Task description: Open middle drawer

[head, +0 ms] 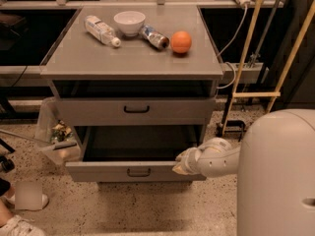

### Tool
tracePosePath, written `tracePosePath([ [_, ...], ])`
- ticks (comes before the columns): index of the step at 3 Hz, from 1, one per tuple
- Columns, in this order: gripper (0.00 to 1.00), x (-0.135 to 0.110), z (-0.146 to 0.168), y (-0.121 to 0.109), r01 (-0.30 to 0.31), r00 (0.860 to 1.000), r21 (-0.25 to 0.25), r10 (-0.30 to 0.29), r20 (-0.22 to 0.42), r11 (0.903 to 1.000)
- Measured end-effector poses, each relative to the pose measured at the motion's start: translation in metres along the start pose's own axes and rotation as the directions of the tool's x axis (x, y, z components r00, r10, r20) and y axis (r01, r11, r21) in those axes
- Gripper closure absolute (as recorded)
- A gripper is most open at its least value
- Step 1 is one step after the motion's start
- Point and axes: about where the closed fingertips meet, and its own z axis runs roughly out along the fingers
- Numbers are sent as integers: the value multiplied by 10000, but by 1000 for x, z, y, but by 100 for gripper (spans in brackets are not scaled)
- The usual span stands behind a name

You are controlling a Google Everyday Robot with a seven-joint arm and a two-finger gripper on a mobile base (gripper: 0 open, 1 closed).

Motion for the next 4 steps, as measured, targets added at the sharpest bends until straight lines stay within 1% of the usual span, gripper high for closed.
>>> tracePosePath([
  [1,100,1,-4,4,20,10000,6,-20,97,10000],
  [2,100,0,-5,3,20,9999,-2,-20,100,10000],
  [3,100,6,-8,17,-134,9995,-156,138,292,9998],
  [4,100,5,-10,18,-135,9995,-159,140,293,9998],
])
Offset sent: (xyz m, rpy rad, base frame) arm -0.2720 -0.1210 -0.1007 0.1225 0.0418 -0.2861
